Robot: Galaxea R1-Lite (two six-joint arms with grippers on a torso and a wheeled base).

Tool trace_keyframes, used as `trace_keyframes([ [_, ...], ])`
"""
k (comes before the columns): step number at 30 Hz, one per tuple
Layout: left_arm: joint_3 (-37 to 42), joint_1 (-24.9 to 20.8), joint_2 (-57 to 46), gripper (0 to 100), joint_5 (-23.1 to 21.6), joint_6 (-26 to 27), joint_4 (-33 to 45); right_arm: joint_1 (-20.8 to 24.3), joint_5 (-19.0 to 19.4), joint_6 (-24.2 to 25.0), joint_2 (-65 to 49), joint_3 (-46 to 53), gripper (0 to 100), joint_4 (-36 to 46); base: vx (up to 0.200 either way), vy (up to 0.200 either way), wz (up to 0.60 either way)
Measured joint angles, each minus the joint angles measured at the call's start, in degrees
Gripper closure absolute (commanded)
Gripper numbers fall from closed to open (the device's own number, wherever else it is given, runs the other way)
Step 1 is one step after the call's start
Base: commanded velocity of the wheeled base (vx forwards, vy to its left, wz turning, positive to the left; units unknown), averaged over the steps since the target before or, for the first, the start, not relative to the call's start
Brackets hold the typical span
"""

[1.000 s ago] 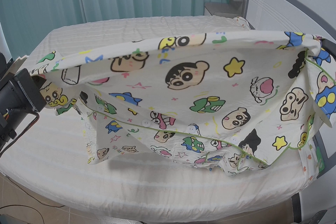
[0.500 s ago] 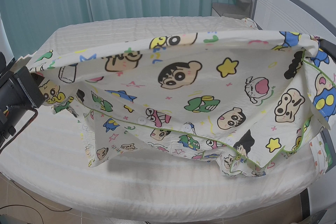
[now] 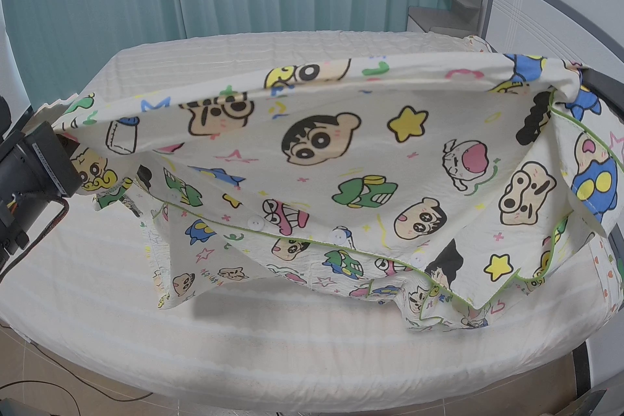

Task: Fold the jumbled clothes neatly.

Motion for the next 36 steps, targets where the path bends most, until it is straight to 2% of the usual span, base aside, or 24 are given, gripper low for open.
trace_keyframes([
  [27, 0.0, 1.0, -0.2, 100, 0.3, 0.1, -0.1, 2.7, -0.1, -0.7, 3.4, -2.7, 100, 0.0, 0.000, 0.200, 0.00],
  [36, 0.2, 2.7, -0.9, 100, 0.3, 0.1, 0.0, 3.5, -0.1, -1.0, 4.3, -2.9, 100, 0.1, 0.000, 0.200, 0.00],
])
